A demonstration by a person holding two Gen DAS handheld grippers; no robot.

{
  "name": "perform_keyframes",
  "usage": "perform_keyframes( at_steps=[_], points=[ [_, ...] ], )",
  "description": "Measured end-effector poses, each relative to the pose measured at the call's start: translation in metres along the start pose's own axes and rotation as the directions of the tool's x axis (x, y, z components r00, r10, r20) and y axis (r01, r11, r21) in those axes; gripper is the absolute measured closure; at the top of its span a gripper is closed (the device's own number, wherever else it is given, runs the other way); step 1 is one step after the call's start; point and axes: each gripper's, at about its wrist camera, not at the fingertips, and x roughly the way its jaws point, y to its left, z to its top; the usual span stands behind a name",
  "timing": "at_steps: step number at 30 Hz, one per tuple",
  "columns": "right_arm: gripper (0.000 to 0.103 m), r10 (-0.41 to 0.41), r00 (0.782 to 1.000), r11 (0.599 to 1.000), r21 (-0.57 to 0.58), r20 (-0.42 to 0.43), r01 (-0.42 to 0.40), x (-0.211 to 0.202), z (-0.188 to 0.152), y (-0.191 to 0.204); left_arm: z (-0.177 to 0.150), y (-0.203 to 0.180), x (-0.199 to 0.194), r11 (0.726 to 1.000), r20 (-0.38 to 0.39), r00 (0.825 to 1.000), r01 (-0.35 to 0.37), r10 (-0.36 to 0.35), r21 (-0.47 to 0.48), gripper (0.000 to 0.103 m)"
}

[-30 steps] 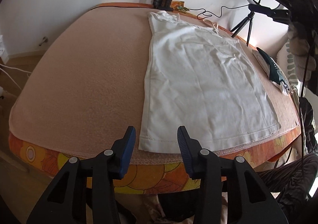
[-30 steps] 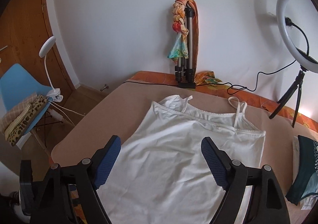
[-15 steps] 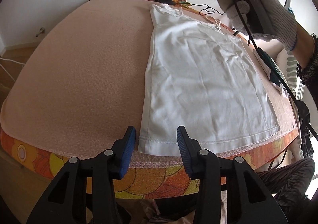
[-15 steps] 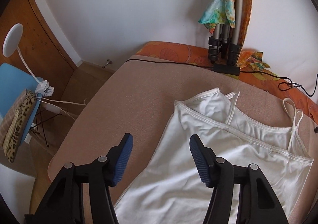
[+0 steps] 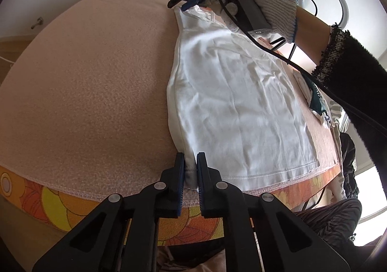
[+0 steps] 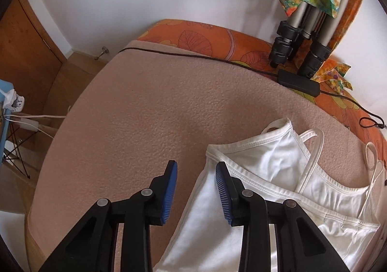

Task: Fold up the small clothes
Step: 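Close the left tool on the hem side edge while the right tool grips the neckline edge, then lift the gripped side edge with both tools and fold it over the camisole middle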

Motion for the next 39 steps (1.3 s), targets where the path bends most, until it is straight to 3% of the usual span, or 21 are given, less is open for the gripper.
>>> perform_keyframes(
  at_steps=[4,6,12,18,28,39],
  points=[
    [0.087,-0.040,0.999,0.999,-0.025,-0.009,0.039,0.008,-0.001,0.000,0.001,-0.001,-0.003,0.999,0.021,0.999,0.036,-0.036,-0.003,0.098],
    [0.101,-0.030,1.000,0.999,-0.010,-0.003,0.030,0.007,-0.001,-0.002,0.002,-0.001,-0.006,0.999,0.033,0.998,0.045,-0.045,0.004,0.098],
    [0.103,0.069,0.996,0.994,0.081,0.065,-0.074,-0.013,-0.003,-0.026,0.003,-0.011,-0.017,0.996,0.077,0.994,0.076,-0.079,0.042,0.098],
    [0.103,0.083,0.991,0.990,0.104,0.109,-0.095,-0.035,-0.012,-0.039,0.004,-0.035,-0.019,0.989,0.094,0.991,0.086,-0.098,0.119,0.098],
    [0.103,0.023,0.987,0.992,0.118,0.157,-0.042,-0.058,-0.031,-0.083,0.005,-0.080,-0.007,0.965,0.068,0.987,0.125,-0.144,0.229,0.098],
    [0.103,-0.027,0.991,0.984,0.180,0.128,0.004,-0.034,-0.063,-0.141,-0.002,-0.126,0.027,0.931,-0.023,0.991,0.130,-0.130,0.341,0.098]
  ],
)
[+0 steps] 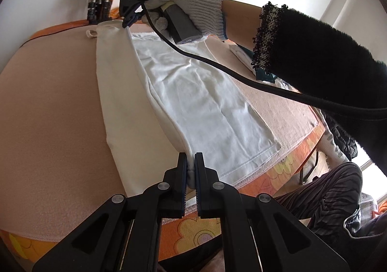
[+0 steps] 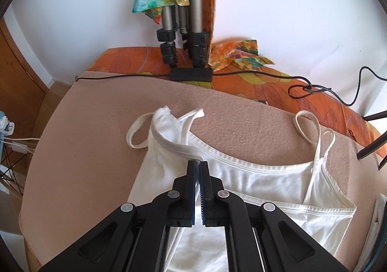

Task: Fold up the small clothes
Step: 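Lift the gripped side edge with both tools and fold it over the camisole middle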

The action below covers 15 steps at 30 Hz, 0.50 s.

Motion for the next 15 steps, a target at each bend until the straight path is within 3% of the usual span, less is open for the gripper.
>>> perform_keyframes(
  at_steps=[11,13,15],
  points=[
    [0.103,-0.005,1.000,1.000,0.028,-0.020,0.005,0.021,-0.014,-0.021,-0.004,-0.009,0.025,0.999,-0.090,0.996,0.009,-0.006,0.035,0.098],
    [0.103,-0.001,1.000,1.000,0.026,-0.026,0.002,0.023,-0.015,-0.021,-0.005,-0.009,0.030,0.999,-0.128,0.992,0.016,-0.012,0.029,0.089],
    [0.100,-0.013,1.000,1.000,0.016,-0.026,0.013,0.024,-0.014,-0.020,-0.008,-0.013,0.032,0.999,-0.141,0.990,0.033,-0.028,0.035,0.087]
  ],
)
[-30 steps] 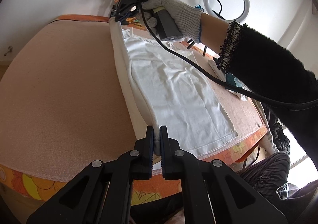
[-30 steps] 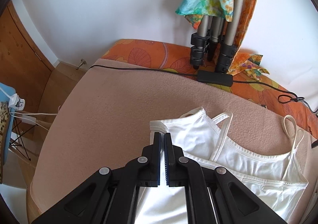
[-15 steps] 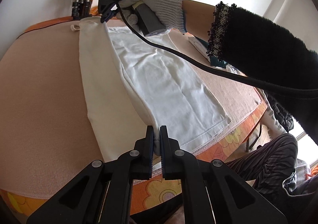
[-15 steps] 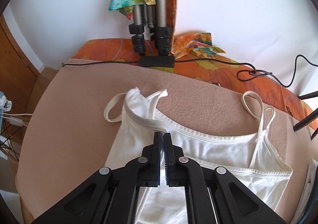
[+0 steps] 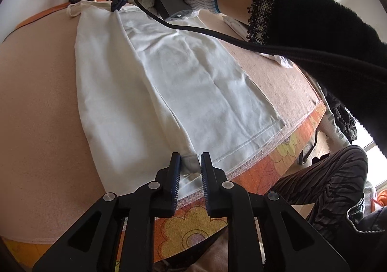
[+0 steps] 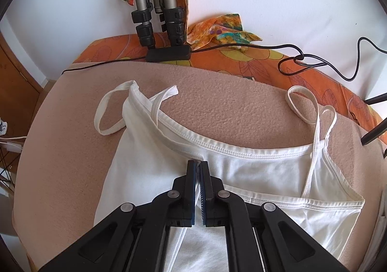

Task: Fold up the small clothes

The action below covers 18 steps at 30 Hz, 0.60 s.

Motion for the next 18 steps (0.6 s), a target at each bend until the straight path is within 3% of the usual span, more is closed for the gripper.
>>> perform_keyframes(
  at_steps=[1,3,4,18],
  points=[
    [0.098,-0.012,1.000,1.000,-0.007,0.002,0.012,-0.001,0.000,0.000,-0.001,-0.003,0.000,1.000,-0.002,1.000,0.000,0.000,0.016,0.086],
    [0.070,-0.032,0.999,0.999,-0.023,0.017,0.033,-0.005,0.000,0.001,-0.002,-0.009,-0.001,0.999,0.003,1.000,-0.016,0.016,0.047,0.083],
    [0.066,-0.029,0.999,0.999,-0.027,0.032,0.030,-0.009,-0.001,-0.001,-0.002,-0.012,-0.002,0.998,0.009,1.000,-0.019,0.019,0.057,0.083],
    [0.062,0.059,0.987,0.993,0.090,0.149,-0.073,-0.097,-0.043,-0.092,0.009,-0.064,-0.001,0.978,0.117,0.992,-0.063,0.040,0.199,0.083]
  ],
)
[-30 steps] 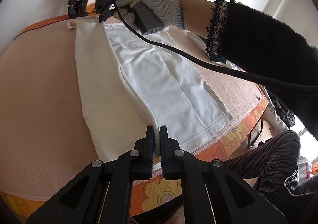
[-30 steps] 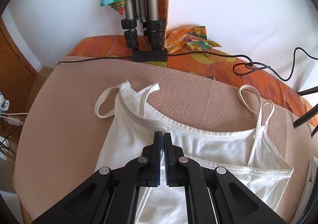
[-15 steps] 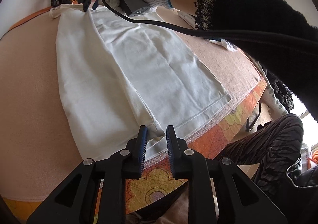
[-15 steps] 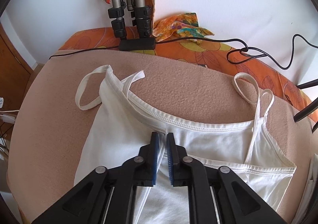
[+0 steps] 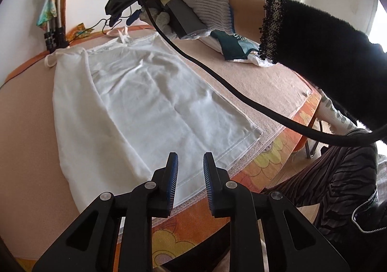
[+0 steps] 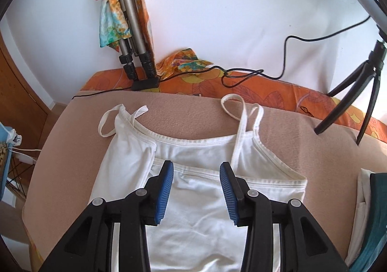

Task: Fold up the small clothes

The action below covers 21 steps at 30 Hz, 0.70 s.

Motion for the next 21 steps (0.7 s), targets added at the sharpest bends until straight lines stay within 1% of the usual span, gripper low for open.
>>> perform_keyframes(
  at_steps=[6,12,14,16,18,21],
  points=[
    [0.062,-0.014,1.000,0.999,0.051,0.016,0.013,-0.031,-0.020,-0.057,0.009,-0.035,0.018,0.996,-0.013,1.000,0.028,-0.027,0.090,0.083],
    [0.062,-0.022,1.000,0.997,0.076,0.004,0.022,-0.041,-0.039,-0.099,0.014,-0.066,0.039,0.986,-0.031,0.998,0.053,-0.049,0.156,0.083],
    [0.062,-0.011,1.000,0.996,0.086,0.001,0.011,-0.042,-0.043,-0.110,0.015,-0.075,0.048,0.983,-0.049,0.997,0.063,-0.056,0.172,0.076],
    [0.061,0.004,1.000,0.995,0.101,-0.004,-0.003,-0.042,-0.047,-0.121,0.016,-0.083,0.057,0.979,-0.069,0.996,0.074,-0.062,0.191,0.060],
    [0.058,0.017,1.000,0.993,0.115,-0.010,-0.015,-0.039,-0.048,-0.129,0.019,-0.090,0.064,0.976,-0.082,0.994,0.084,-0.068,0.203,0.057],
    [0.056,0.031,0.999,0.992,0.126,-0.014,-0.029,-0.034,-0.050,-0.137,0.023,-0.095,0.073,0.976,-0.074,0.996,0.064,-0.049,0.210,0.056]
  ],
)
